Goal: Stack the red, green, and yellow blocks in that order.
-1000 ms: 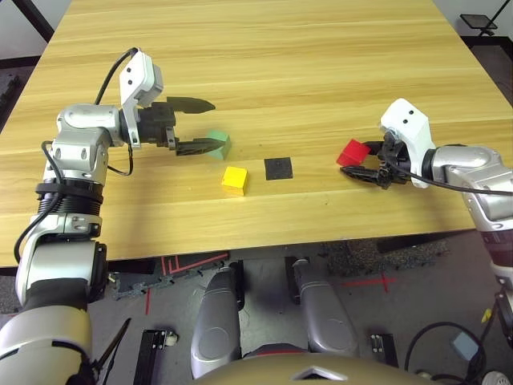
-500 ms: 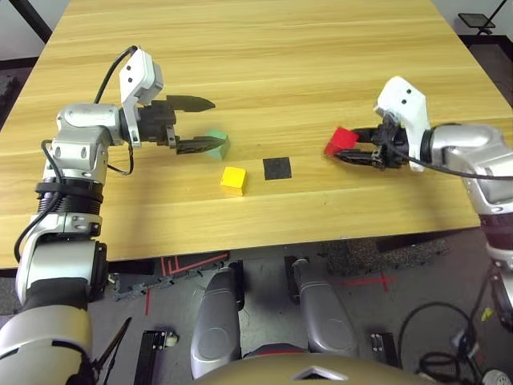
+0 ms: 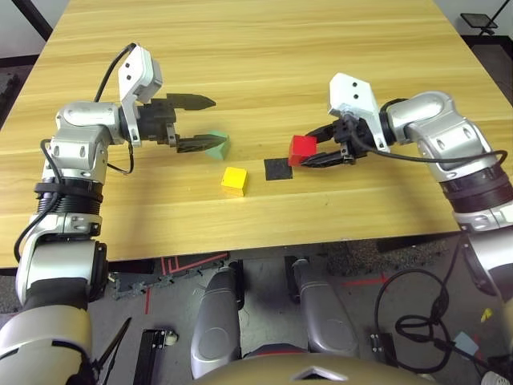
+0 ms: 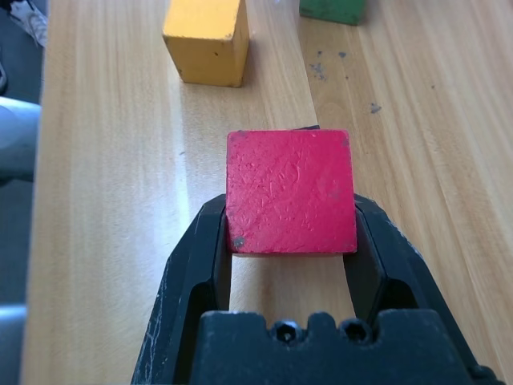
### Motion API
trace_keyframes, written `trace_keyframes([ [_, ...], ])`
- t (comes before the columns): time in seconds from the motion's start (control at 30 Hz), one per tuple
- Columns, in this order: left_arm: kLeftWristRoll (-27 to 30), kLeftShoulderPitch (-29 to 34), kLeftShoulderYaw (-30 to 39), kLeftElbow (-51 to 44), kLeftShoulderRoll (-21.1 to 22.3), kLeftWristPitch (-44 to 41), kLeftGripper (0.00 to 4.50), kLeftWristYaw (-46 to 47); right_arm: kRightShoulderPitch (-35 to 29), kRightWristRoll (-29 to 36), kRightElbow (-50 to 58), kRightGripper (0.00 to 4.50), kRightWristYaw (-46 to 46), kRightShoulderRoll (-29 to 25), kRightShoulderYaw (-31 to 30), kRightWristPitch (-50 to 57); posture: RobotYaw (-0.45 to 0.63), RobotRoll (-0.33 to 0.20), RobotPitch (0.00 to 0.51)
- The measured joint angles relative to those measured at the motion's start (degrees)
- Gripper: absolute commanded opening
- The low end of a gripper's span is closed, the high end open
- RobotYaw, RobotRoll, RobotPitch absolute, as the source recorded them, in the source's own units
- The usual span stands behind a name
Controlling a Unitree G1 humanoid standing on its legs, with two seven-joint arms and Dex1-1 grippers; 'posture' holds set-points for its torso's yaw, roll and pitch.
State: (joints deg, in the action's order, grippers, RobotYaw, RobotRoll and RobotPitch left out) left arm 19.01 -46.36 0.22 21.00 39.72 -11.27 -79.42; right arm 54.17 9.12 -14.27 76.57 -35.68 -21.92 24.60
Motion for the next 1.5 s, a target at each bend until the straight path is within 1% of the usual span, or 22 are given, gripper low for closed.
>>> trace_keyframes([
  [0.13,1.97,2.25,0.14,-4.25,0.47,-3.01,4.5,-0.39,1.07,-1.68,-3.45,2.04,0.86,1.89,-0.33,-2.18,0.29,-0.021,0.218],
  [0.33,3.85,4.28,0.16,-9.19,1.26,-6.02,4.5,0.08,1.76,-2.34,-4.8,2.04,1.21,4.72,-0.32,-3.15,0.29,-0.022,0.216],
  [0.53,3.83,4.4,0.15,-9.09,1.25,-5.94,4.5,1.26,1.77,-3.71,-6.0,2.04,1.17,6.18,-0.32,-4.43,0.3,-0.026,0.215],
  [0.67,3.83,4.4,0.15,-8.98,1.25,-5.92,4.5,1.78,1.77,-4.73,-6.4,2.04,1.08,6.91,-0.33,-7.46,0.3,-0.027,0.213],
  [1.0,3.86,4.41,0.15,-8.99,1.19,-5.92,4.5,2.4,1.81,-8.38,-14.23,2.04,0.5,7.77,-0.29,-15.39,0.31,-0.022,0.22],
  [1.2,3.87,4.44,0.15,-8.99,1.19,-5.93,4.5,2.75,1.83,-8.5,-15.02,2.04,0.43,8.37,0.16,-16.15,0.31,-0.018,0.223],
  [1.33,3.87,4.69,0.15,-9.0,1.19,-5.93,4.5,2.97,1.83,-8.53,-15.08,2.04,0.02,9.92,0.18,-16.15,0.32,-0.016,0.225],
  [1.5,3.87,4.69,0.15,-9.0,1.18,-5.93,4.5,3.27,1.83,-8.54,-15.09,2.04,0.04,10.12,0.18,-16.14,0.32,-0.018,0.225],
])
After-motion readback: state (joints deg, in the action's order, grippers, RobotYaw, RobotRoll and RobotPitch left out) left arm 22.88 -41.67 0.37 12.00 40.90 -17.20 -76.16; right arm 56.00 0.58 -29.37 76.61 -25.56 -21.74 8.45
